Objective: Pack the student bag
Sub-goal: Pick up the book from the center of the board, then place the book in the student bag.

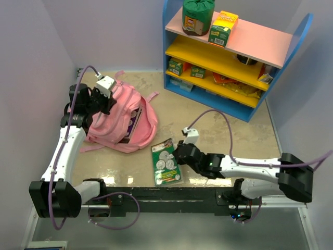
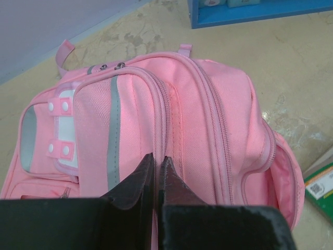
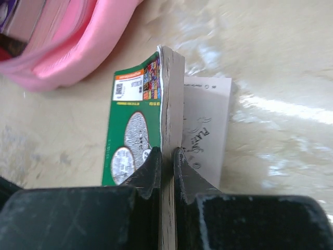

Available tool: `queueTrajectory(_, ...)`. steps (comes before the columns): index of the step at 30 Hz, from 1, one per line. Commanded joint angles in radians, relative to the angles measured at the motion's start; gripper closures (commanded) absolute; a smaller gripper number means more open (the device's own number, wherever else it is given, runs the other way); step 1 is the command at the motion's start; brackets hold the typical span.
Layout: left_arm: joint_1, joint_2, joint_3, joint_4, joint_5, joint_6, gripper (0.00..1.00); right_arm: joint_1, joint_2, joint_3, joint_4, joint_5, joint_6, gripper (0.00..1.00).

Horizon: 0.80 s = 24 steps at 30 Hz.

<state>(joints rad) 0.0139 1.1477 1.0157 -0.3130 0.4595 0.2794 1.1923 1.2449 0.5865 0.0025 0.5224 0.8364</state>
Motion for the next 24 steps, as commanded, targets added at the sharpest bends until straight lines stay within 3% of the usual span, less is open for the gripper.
queueTrajectory(1,0.015,-0.048,0.02,0.129,0.004,0.009,1.0,-0.071,-0.159,-0.001,-0.053,0.076,0.046,1.0)
queueTrajectory(5,0.015,-0.059,0.015,0.101,0.07,0.027,1.0,-0.111,-0.231,0.062,-0.052,0.039,-0.002,1.0)
queueTrajectory(12,0.014,-0.06,0.029,0.042,0.178,0.061,1.0,-0.168,-0.199,0.226,-0.015,-0.024,-0.092,1.0)
queueTrajectory(20,0.014,-0.074,0.046,-0.067,0.37,0.129,1.0,-0.229,0.04,0.36,0.131,-0.168,-0.077,1.0)
queueTrajectory(24,0.014,-0.088,0.057,-0.087,0.395,0.13,1.0,-0.264,0.155,0.368,0.246,-0.254,-0.002,1.0)
